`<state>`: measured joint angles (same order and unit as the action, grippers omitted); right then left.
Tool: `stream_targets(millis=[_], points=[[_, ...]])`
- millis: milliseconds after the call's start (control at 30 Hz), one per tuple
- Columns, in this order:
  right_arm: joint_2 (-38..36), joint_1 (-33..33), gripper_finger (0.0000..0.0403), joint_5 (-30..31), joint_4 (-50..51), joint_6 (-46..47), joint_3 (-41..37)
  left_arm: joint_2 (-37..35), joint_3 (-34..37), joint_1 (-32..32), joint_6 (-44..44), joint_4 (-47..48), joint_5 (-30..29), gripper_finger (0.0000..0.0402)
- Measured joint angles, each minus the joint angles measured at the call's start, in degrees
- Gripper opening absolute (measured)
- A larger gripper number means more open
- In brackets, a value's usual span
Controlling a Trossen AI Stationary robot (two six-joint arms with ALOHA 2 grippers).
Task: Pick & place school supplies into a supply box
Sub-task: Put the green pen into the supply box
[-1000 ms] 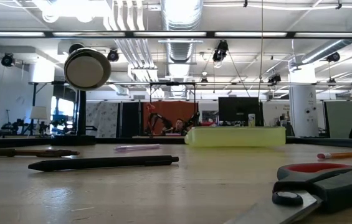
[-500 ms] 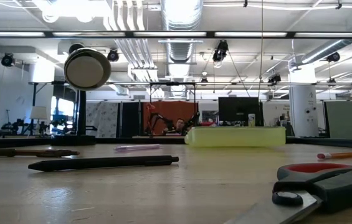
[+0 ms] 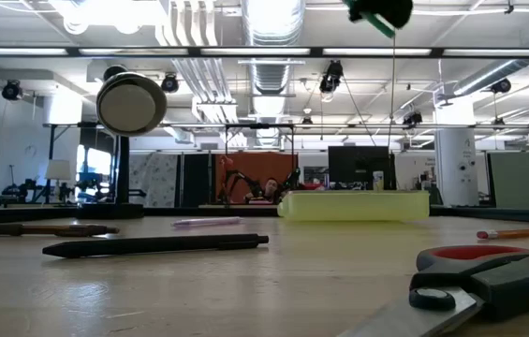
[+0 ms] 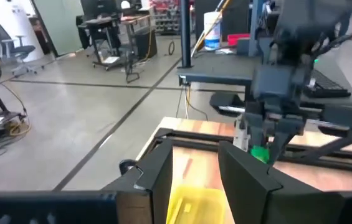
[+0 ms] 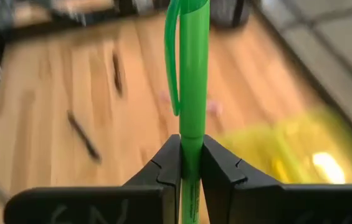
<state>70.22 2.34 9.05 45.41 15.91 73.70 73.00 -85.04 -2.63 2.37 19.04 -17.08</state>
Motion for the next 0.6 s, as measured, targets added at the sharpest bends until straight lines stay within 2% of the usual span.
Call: stream_targets(millis=[133,300,467,600], points=[[3.2,-0.3,0.0028,-2.9,7.2,-0.3,-0.2,-1.6,0.0,0.0,-3.0,4.5,0.0,0.0115],[9.1,-0.5,0.0028,-3.7,11.9,-5.8,0.1,-4.3,0.0,0.4,-11.5,16.5,1.9,0.0115],[15.6,-2.4,0.0028,-3.7,12.7,-13.0,0.1,-6.6,0.0,0.4,-12.5,27.9,2.9,0.0115],[21.2,-5.8,0.0029,-3.5,14.1,-18.2,0.1,-7.6,0.0,0.4,-12.9,32.2,2.9,0.0115]])
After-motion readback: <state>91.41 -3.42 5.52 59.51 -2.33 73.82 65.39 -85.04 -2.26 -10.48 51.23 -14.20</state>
